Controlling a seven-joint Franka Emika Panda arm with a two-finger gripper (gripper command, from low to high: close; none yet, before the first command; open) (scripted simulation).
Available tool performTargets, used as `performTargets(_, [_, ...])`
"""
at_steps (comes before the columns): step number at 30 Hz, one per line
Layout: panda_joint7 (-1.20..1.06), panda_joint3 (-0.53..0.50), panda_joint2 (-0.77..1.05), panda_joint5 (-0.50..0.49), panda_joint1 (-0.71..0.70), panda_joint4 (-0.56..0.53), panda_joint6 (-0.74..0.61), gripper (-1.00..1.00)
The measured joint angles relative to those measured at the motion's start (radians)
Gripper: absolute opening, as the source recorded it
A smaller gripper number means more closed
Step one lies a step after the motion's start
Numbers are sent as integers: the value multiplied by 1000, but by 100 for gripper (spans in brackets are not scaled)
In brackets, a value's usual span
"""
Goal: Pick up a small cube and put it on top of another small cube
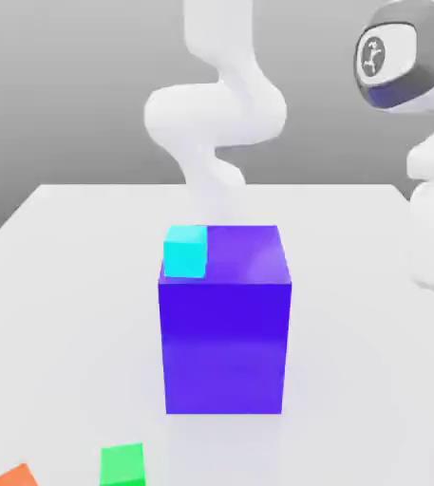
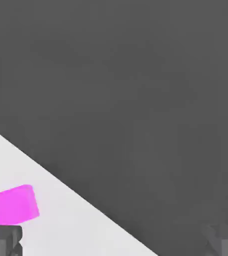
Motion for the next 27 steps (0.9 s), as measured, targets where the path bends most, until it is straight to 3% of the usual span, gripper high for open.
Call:
performTargets(8, [-30,31,296,-77,92,51,58,0])
performTargets(12, [-10,-2,441,-117,130,84,151,0])
performTargets(13, [-7,-8,459,-123,134,89,165,-100])
performTargets(20, [-9,-6,455,-120,134,88,161,-100])
performTargets(24, [-32,22,335,-81,103,55,74,-100])
performTargets(27, [-14,-31,267,-35,24,2,64,-100])
